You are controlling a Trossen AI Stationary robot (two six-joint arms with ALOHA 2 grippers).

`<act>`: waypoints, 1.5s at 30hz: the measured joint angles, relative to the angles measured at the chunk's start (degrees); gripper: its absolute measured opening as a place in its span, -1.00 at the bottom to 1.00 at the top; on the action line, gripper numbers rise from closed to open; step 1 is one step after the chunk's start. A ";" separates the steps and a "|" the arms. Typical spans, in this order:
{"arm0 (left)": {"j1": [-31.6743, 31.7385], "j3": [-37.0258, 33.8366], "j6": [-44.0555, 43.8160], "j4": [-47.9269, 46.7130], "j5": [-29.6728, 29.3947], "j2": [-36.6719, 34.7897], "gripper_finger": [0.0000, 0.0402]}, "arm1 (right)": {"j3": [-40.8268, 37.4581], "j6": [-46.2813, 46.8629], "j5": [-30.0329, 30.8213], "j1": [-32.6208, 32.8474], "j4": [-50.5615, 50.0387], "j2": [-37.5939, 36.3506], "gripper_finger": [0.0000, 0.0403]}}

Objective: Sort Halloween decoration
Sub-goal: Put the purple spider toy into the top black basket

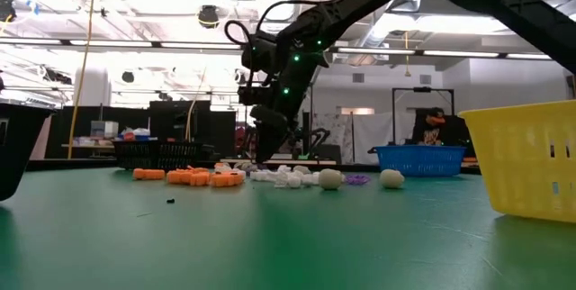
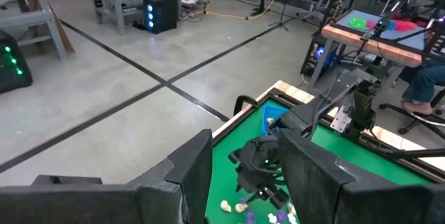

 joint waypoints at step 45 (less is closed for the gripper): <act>0.02 -0.02 0.83 -1.05 0.03 0.00 -0.24 | 12.00 3.20 2.84 0.42 -11.21 2.90 -0.93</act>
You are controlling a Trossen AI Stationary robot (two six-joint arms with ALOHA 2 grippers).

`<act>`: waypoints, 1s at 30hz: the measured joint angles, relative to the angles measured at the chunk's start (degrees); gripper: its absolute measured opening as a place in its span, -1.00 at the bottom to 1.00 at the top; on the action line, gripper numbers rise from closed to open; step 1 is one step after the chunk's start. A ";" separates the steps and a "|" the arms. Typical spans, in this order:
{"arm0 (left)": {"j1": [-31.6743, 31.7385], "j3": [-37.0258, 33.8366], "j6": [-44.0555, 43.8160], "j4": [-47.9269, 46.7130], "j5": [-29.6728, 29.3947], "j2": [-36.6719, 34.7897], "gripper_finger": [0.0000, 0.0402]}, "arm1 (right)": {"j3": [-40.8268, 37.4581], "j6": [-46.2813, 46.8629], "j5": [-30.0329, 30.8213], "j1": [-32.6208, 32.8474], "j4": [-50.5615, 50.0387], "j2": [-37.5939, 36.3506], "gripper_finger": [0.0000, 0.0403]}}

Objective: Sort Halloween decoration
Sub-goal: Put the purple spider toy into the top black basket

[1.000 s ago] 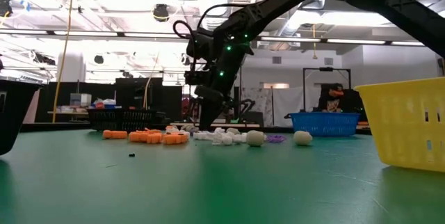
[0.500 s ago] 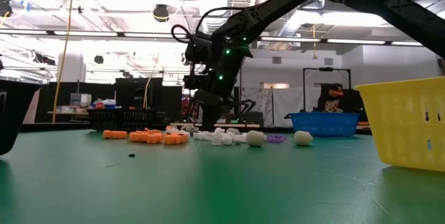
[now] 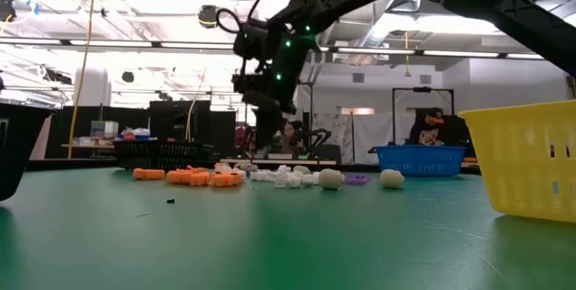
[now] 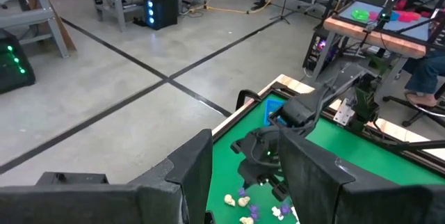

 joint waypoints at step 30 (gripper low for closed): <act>-0.02 0.00 1.10 -0.09 -0.02 0.00 -0.24 | 0.18 -3.17 -5.15 -2.74 -3.73 3.26 0.36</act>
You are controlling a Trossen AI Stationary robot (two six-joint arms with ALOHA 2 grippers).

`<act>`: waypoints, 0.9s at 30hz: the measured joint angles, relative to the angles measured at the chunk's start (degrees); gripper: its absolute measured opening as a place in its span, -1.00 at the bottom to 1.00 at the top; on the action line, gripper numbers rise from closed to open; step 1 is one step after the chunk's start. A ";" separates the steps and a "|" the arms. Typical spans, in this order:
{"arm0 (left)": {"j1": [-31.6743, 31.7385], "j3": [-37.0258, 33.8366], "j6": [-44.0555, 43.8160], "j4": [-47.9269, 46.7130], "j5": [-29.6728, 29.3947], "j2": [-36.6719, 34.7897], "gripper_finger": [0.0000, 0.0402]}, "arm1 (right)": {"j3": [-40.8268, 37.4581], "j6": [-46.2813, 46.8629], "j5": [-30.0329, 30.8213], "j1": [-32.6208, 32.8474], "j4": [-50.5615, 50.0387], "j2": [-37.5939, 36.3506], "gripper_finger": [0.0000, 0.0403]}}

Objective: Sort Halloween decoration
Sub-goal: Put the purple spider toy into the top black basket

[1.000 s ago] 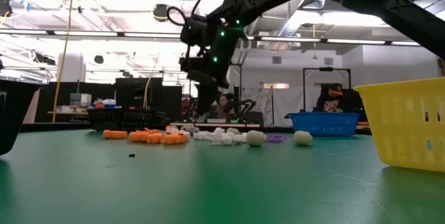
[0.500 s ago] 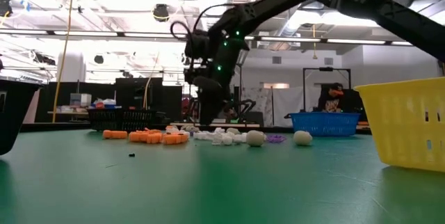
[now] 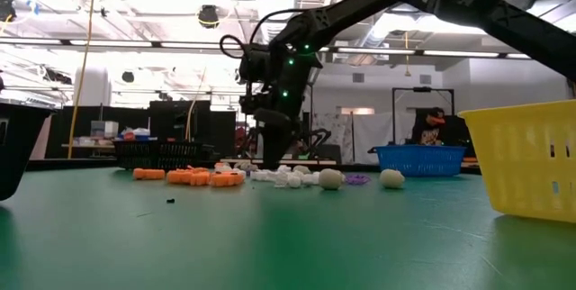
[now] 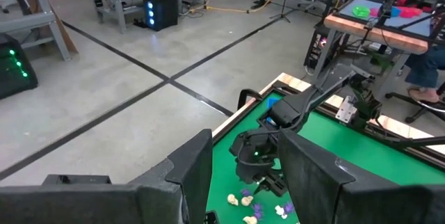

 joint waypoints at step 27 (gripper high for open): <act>-0.02 -47.39 -1.78 39.37 12.18 16.50 -0.93 | 14.82 12.12 16.93 1.52 -23.79 -38.95 -0.05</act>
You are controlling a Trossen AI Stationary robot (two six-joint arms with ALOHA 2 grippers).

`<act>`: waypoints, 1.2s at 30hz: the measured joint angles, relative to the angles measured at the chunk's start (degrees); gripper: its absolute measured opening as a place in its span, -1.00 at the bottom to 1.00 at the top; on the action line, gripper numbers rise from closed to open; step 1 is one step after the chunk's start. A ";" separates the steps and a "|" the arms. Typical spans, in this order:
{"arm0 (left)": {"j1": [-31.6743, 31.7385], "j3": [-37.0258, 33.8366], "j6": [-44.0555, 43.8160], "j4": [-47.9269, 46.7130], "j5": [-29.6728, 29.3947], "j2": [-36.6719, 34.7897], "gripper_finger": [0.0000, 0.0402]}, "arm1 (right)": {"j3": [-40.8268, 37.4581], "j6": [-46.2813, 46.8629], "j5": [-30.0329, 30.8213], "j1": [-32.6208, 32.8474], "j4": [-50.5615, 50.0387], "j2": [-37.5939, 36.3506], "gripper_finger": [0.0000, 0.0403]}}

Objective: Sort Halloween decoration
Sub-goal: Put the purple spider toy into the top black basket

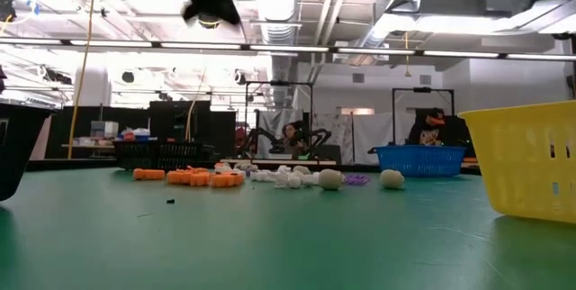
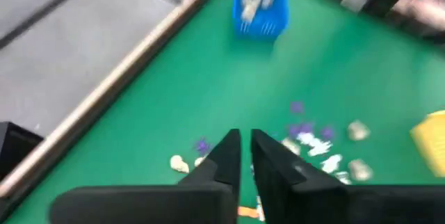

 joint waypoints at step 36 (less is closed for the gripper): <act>-3.93 -3.12 0.14 28.39 29.78 39.71 -1.00 | -0.15 8.69 10.91 19.79 -3.22 -8.92 -0.88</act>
